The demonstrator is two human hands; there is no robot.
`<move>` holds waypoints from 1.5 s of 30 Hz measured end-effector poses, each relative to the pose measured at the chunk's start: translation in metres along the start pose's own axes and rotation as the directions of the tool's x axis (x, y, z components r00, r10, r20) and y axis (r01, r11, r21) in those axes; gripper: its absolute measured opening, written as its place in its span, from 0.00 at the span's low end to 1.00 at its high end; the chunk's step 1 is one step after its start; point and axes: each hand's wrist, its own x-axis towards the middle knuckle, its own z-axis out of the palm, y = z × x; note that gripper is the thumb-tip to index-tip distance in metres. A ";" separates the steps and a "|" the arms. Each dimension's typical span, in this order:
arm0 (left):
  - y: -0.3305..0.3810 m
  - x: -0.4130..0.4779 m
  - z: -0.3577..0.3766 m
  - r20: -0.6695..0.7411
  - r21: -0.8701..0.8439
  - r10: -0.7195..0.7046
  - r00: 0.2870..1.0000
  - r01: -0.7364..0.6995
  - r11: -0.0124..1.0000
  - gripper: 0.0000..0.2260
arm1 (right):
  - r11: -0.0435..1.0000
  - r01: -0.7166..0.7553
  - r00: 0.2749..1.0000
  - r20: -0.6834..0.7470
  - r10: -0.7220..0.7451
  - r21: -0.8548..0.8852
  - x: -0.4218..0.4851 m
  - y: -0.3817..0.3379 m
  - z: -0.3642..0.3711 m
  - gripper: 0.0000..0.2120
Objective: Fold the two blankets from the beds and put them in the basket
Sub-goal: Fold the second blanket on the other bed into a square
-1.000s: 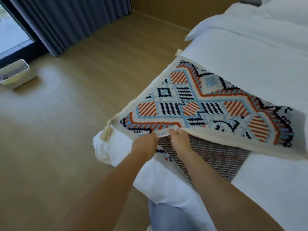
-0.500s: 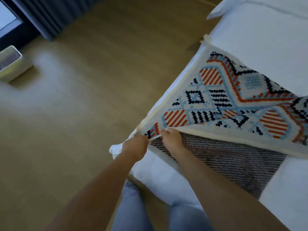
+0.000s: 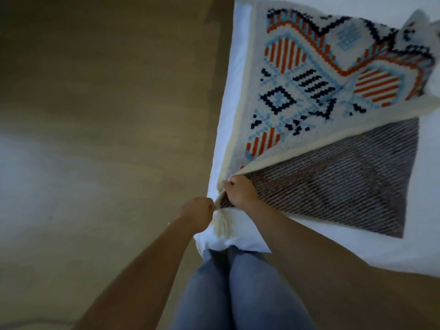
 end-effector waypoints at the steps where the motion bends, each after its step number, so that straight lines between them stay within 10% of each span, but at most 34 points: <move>1: -0.005 0.005 -0.004 0.023 0.008 0.000 1.000 -0.001 1.000 0.14 | 1.000 0.001 1.000 0.009 -0.001 0.003 0.004 -0.002 0.004 0.16; 13: -0.021 0.047 -0.045 0.146 0.152 0.233 0.961 -0.254 0.955 0.11 | 0.919 -0.033 0.977 0.182 0.113 -0.394 0.019 0.002 0.044 0.14; 19: -0.043 0.062 -0.133 0.225 0.312 0.461 0.858 -0.512 0.801 0.10 | 0.948 -0.313 0.948 -0.066 0.310 -0.050 0.023 -0.035 0.055 0.15; 28: 0.005 0.088 -0.230 0.260 0.525 0.658 0.707 -0.675 0.518 0.12 | 0.939 -0.225 0.807 -0.491 0.328 0.258 0.049 -0.118 -0.006 0.17; 45: 0.247 0.152 -0.330 0.429 0.697 0.680 0.595 -0.697 0.170 0.09 | 0.795 -0.123 0.552 -0.624 0.553 0.595 0.078 -0.058 -0.217 0.21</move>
